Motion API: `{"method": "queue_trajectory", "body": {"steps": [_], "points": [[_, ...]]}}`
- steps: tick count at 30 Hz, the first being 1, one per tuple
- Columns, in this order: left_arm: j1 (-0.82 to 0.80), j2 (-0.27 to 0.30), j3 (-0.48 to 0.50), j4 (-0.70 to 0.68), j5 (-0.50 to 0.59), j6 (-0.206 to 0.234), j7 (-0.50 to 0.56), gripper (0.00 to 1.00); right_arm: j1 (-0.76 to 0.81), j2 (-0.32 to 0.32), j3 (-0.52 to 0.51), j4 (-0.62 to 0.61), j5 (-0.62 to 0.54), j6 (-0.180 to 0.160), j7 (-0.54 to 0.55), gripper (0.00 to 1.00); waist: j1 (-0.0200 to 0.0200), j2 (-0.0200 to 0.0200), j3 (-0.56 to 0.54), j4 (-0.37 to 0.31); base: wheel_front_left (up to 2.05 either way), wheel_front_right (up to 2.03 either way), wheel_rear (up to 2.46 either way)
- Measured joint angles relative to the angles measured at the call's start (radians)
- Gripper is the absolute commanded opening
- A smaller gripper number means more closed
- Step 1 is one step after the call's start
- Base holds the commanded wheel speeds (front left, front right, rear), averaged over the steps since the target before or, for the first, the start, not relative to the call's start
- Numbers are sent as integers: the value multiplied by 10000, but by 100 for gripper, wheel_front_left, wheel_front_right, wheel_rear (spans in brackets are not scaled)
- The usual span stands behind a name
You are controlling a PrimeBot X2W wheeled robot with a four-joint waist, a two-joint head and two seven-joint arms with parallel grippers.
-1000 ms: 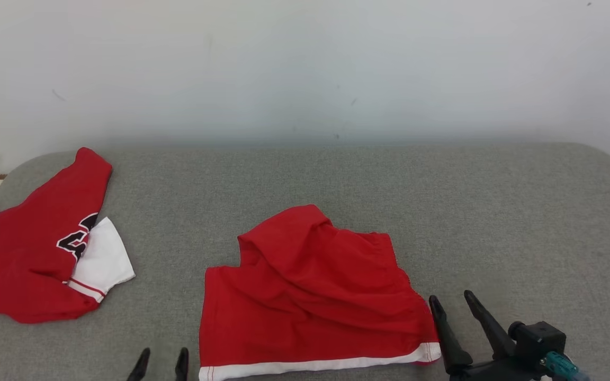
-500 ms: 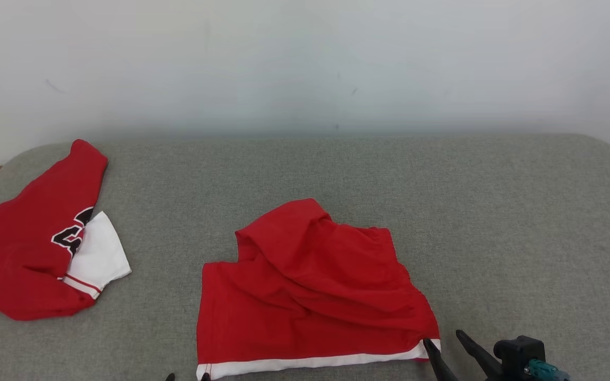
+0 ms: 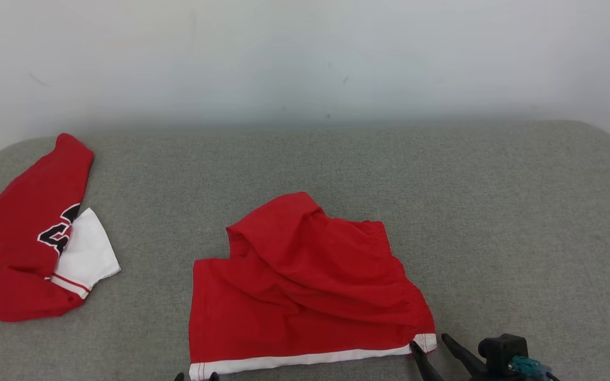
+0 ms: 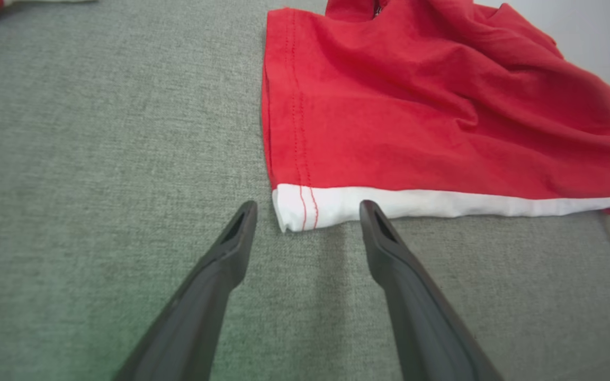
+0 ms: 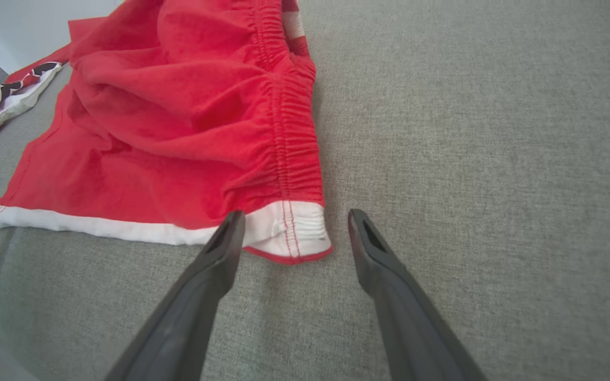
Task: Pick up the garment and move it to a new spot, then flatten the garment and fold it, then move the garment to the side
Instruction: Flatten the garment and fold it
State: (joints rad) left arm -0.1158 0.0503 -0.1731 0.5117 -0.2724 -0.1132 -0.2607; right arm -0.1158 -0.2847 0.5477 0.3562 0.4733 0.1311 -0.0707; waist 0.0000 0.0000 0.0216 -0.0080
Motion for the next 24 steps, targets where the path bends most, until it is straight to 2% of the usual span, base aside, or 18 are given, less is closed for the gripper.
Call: {"method": "queue_trajectory", "body": {"steps": [6, 7, 8, 9, 10, 18, 24], "points": [[-417, 2, -107, 474, 33, 2, 0, 100, -228, 59, 217, 203, 46, 0, -84, 100, 0, 0, 123, -31, 0, 0, 0], [-484, -2, -151, 529, 31, 0, 0, 95, -246, 61, 261, 226, 69, 0, -86, 85, 0, 1, 139, -35, 0, 0, 0], [-546, 0, -207, 556, 8, -6, 0, 51, -271, 63, 320, 247, 111, 0, -84, 49, 0, 1, 156, -37, 0, 0, 0], [-603, 0, -280, 617, 4, -8, 0, 20, -312, 59, 359, 268, 127, 0, -86, 29, 0, 0, 172, -34, 0, 0, 0], [-656, -4, -339, 679, 0, -12, 0, 0, -364, 52, 384, 284, 151, 0, -90, 0, 0, 0, 188, -28, 0, 0, 0], [-729, 0, -412, 660, -23, -77, 0, 0, -460, -25, 635, 301, 322, 0, -345, 0, 0, 1, 173, 33, 0, 0, 0], [-676, 15, -180, -155, 148, -84, 0, 0, -569, -105, 846, -378, 1016, 0, -533, 0, 0, 1, 62, 41, 0, 0, 0]]}}
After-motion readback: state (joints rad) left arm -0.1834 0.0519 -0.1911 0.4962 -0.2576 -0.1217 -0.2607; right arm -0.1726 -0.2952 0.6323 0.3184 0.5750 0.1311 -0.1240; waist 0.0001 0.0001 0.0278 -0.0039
